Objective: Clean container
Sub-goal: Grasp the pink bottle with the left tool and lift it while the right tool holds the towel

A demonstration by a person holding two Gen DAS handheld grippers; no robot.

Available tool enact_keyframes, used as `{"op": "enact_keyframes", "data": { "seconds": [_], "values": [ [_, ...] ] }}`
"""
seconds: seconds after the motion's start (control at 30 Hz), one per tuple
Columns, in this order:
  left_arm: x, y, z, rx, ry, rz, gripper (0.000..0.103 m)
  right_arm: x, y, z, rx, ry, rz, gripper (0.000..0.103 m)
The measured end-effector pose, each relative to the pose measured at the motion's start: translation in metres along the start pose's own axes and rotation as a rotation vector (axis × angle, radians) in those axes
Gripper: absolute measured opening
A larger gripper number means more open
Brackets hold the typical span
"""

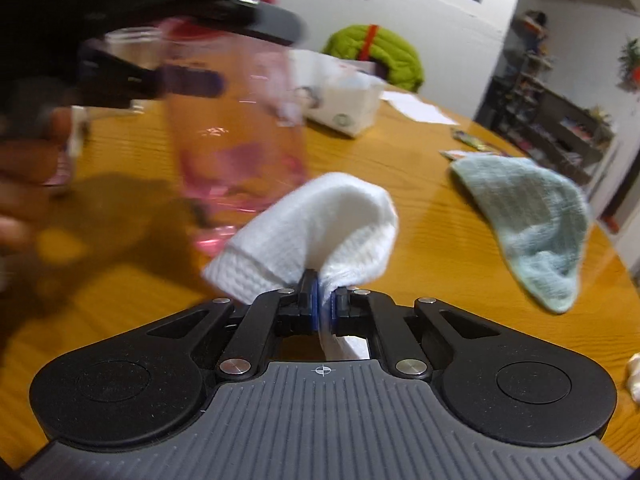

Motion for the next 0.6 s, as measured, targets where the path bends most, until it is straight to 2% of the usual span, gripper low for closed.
{"op": "enact_keyframes", "data": {
  "seconds": [0.13,0.2,0.27,0.33,0.4,0.53,0.6],
  "values": [
    [-0.004,0.005,-0.002,-0.003,-0.002,-0.051,0.072,-0.002,0.008,-0.017,-0.233,-0.086,0.110,0.006],
    [-0.004,0.005,-0.003,-0.002,-0.001,-0.057,0.072,-0.004,0.014,-0.023,-0.314,-0.128,0.129,0.006],
    [-0.004,0.003,-0.003,-0.001,0.000,-0.050,0.072,-0.006,0.015,-0.021,-0.358,-0.139,0.145,0.006],
    [-0.003,0.002,-0.003,0.000,0.001,-0.038,0.072,-0.004,0.007,-0.013,-0.342,-0.105,0.162,0.006],
    [-0.003,0.002,-0.003,0.000,0.004,-0.035,0.072,0.000,-0.007,-0.002,-0.289,-0.052,0.190,0.006],
    [-0.004,0.003,-0.002,0.000,0.010,-0.039,0.072,0.007,-0.041,0.005,-0.147,0.001,0.240,0.008],
    [-0.003,0.003,-0.002,0.000,0.011,-0.038,0.072,0.008,-0.053,0.010,-0.118,0.006,0.264,0.008]
  ]
}}
Point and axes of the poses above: each gripper's, at about its wrist camera, not at the fingertips, and z roughly the way its jaws point, y to its left, x to its underside, the point moved 1 cm from there along z, roughly the way its jaws point, and after that the axes turned 15 degrees about -z, right-handed, at the moved point
